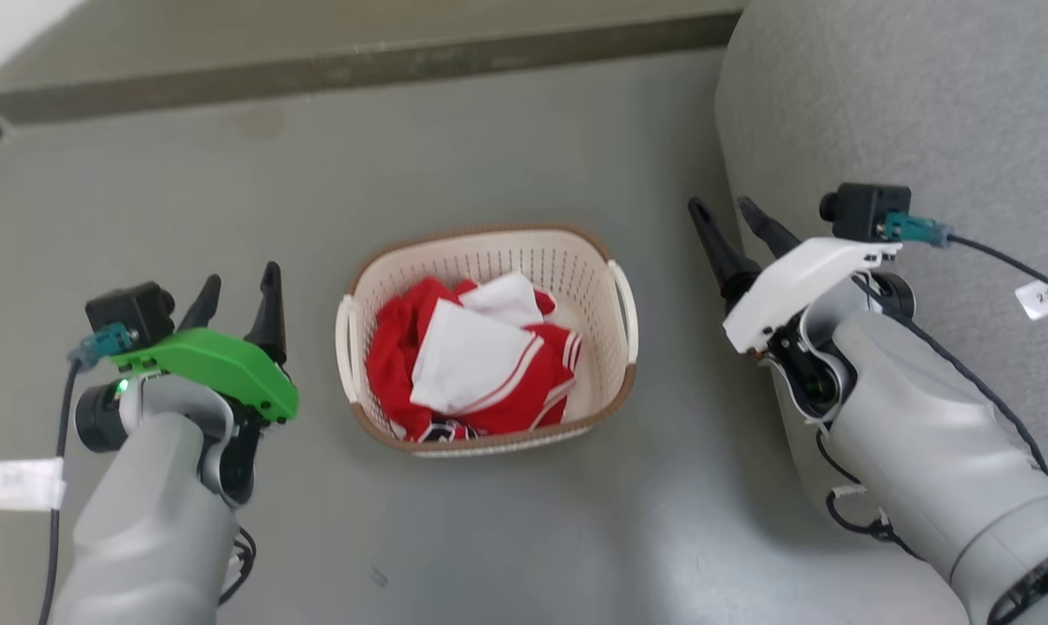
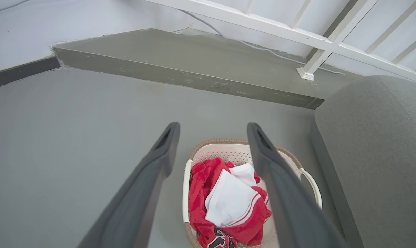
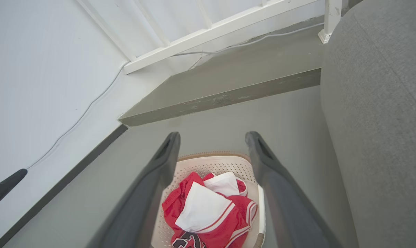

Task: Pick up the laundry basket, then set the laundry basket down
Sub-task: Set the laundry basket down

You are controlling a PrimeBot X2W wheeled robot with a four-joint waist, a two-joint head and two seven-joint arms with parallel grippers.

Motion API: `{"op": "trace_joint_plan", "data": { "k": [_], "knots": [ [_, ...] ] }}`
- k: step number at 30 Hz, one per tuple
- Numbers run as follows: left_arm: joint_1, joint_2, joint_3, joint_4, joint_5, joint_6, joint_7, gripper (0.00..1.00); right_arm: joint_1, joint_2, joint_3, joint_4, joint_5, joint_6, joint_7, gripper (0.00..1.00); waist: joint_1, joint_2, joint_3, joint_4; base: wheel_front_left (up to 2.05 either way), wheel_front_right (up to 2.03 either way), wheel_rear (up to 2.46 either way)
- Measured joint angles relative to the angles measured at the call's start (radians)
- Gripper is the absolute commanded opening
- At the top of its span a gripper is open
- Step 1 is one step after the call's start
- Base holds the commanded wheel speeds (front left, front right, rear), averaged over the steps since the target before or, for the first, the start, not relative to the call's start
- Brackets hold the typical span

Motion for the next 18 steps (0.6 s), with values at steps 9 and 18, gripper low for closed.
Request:
{"op": "trace_joint_plan", "data": {
  "k": [9, 18],
  "knots": [
    [0.099, -0.005, 0.041, -0.136, 0.061, 0.001, 0.000, 1.00, 0.098, -0.037, -0.097, -0.110, -0.082, -0.002, 0.000, 1.00, 0.0000, 0.0000, -0.116, 0.001, 0.00, 0.00, 0.00],
    [0.223, -0.005, 0.087, -0.240, 0.105, 0.019, -0.002, 1.00, 0.228, -0.050, -0.215, -0.249, -0.165, -0.039, 0.000, 1.00, 0.0000, 0.0000, -0.196, 0.002, 0.00, 0.00, 0.00]
  ]
}}
